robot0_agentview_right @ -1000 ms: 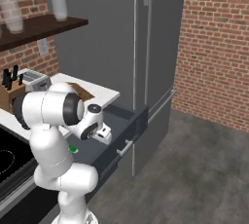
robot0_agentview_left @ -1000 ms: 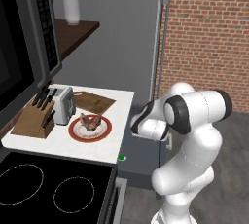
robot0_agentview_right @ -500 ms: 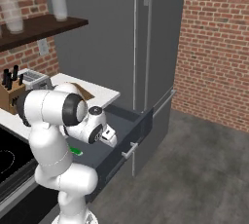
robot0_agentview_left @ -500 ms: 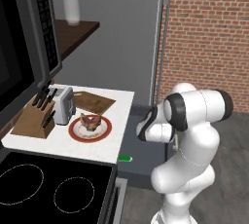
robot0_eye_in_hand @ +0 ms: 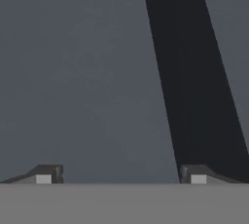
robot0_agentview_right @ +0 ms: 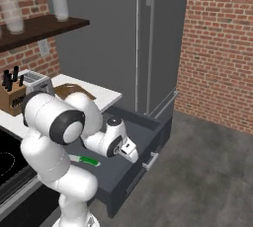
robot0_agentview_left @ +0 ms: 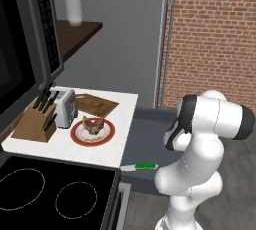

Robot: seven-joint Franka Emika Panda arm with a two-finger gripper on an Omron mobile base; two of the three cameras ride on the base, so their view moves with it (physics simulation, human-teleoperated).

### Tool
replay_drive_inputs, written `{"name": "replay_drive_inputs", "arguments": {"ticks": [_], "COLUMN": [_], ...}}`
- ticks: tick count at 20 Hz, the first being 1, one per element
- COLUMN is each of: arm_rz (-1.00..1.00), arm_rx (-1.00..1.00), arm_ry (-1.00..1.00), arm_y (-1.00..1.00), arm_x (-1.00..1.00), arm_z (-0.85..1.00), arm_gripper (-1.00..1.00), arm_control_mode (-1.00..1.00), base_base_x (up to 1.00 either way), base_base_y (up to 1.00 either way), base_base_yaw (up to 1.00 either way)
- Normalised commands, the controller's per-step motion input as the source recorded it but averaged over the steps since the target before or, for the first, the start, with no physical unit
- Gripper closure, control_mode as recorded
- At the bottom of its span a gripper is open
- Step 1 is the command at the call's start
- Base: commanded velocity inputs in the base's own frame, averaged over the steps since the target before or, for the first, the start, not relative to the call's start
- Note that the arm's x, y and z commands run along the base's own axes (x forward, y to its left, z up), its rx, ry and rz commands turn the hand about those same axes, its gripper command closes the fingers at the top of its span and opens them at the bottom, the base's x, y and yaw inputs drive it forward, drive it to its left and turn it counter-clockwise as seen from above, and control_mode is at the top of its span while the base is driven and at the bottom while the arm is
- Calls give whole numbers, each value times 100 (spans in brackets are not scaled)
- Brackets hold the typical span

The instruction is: Pick up the knife from the drawer and place it on the cutting board. Then place the meat from the plate to the cutting board.

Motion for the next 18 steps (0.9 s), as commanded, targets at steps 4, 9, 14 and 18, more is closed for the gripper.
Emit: {"name": "replay_drive_inputs", "arguments": {"ticks": [4,9,14,18], "arm_rz": [-12,0,29,45], "arm_rx": [-4,1,2,4], "arm_ry": [5,0,0,3], "arm_y": [-100,-21,61,36], "arm_x": [-54,-9,3,41], "arm_z": [0,31,46,50], "arm_gripper": [-100,-100,-100,-100], "arm_control_mode": [-100,-100,-100,-100], "base_base_x": [0,0,0,0], "base_base_y": [0,0,0,0], "base_base_yaw": [0,0,0,0]}}
